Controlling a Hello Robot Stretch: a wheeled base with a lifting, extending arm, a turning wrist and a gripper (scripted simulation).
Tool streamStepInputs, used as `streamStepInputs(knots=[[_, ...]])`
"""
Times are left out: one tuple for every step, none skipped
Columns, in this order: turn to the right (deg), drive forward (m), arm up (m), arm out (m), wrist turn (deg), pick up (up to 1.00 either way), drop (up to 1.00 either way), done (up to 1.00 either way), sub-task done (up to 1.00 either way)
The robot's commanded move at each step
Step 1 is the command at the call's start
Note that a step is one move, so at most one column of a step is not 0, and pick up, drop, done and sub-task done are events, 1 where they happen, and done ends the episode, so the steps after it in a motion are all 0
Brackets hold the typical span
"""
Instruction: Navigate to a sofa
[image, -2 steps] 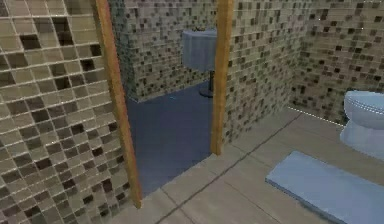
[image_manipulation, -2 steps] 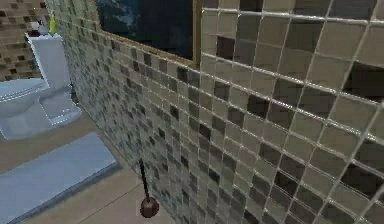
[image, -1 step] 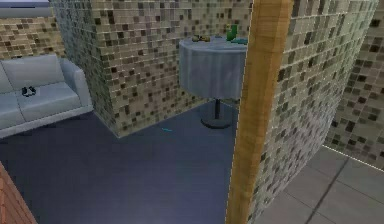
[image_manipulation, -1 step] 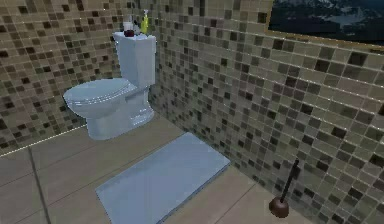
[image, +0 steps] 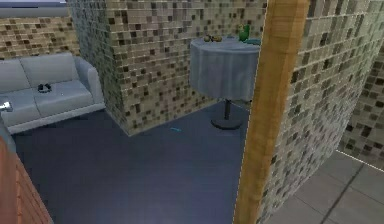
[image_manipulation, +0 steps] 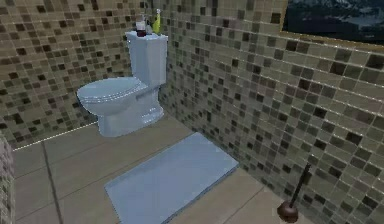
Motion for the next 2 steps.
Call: streamStepInputs(knots=[[0.0, 0.20, 0.00, 0.00, 0.0, 0.00, 0.00, 0.00, 0.00], [-33.0, 0.00, 0.00, 0.00, 0.0, 0.00, 0.00, 0.00, 0.00]])
